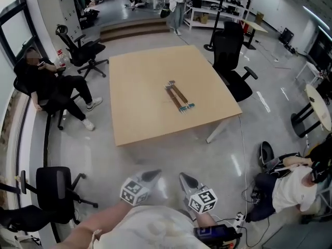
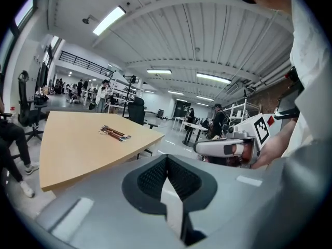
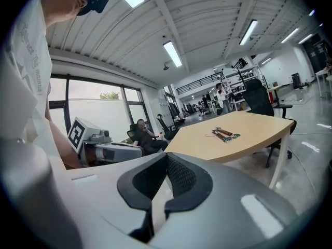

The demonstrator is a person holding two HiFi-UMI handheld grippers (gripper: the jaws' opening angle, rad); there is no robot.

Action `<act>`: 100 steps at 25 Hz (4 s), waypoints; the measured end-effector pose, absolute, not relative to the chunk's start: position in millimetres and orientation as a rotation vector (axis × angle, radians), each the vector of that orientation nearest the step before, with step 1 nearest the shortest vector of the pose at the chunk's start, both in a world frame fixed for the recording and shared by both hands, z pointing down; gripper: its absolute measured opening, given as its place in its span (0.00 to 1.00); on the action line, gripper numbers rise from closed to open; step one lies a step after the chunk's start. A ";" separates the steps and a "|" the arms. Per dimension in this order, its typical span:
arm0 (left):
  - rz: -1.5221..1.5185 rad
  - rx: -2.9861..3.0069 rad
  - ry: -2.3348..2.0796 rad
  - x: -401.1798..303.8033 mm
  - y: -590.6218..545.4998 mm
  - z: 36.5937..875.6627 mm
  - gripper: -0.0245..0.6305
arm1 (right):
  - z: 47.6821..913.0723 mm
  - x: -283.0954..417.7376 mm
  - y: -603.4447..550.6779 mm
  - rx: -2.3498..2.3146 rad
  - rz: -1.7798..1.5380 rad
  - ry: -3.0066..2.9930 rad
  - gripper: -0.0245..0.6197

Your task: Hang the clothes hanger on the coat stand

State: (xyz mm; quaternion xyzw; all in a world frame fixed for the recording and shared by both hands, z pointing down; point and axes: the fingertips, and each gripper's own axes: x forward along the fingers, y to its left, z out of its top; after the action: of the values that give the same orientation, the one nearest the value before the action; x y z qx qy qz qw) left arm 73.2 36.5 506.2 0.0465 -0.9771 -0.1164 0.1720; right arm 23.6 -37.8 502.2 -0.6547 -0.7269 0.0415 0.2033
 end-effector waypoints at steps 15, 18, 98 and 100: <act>-0.361 0.023 -2.718 -10.0 61.3 526.6 0.04 | 519.4 -80.6 -12.1 -1.848 0.085 -1.946 0.06; -0.404 0.032 -2.726 -29.1 80.4 531.0 0.04 | 533.7 -98.4 5.5 -1.817 0.064 -1.941 0.06; -0.617 -0.617 -2.646 -190.1 389.5 561.9 0.04 | 737.0 -428.8 327.4 -1.304 -0.431 -1.440 0.26; -0.607 -0.602 -2.644 -193.6 389.0 562.6 0.04 | 732.0 -425.1 327.5 -1.300 -0.260 -1.400 0.26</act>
State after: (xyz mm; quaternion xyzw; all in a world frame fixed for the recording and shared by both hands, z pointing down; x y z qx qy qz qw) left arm -193.6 389.0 562.6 -0.2131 -0.9359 -0.2149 0.1805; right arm -425.1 327.5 732.0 -0.5541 -0.5964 -0.1109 0.5702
